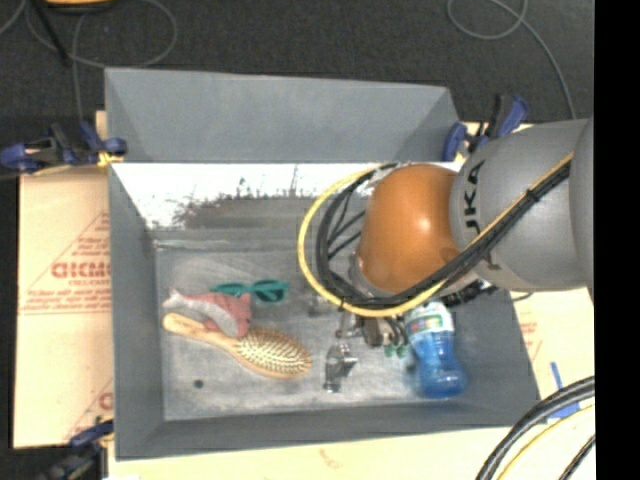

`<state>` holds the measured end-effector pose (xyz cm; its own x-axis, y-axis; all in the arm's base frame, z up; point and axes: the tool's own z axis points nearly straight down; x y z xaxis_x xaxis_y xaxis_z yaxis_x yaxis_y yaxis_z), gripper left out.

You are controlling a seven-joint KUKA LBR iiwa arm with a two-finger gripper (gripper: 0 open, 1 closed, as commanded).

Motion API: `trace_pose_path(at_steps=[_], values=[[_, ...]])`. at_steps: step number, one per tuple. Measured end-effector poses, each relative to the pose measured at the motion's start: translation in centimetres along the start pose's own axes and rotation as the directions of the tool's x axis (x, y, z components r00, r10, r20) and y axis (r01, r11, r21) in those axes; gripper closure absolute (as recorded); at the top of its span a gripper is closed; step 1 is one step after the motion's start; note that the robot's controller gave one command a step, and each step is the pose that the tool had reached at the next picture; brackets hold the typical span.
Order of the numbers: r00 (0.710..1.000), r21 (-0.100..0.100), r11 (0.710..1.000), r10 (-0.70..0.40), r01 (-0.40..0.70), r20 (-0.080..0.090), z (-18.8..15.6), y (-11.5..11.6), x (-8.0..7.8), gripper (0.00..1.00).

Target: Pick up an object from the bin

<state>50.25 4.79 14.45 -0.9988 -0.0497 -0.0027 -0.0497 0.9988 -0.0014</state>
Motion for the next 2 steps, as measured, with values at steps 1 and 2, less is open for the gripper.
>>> trace_pose_path(at_steps=[1,2], values=[[1.000,-0.004,1.000,0.016,-0.016,0.002,6.22,5.26,-2.61,1.00],[1.000,-0.004,1.000,0.016,-0.016,0.002,6.19,5.26,-2.63,1.00]])
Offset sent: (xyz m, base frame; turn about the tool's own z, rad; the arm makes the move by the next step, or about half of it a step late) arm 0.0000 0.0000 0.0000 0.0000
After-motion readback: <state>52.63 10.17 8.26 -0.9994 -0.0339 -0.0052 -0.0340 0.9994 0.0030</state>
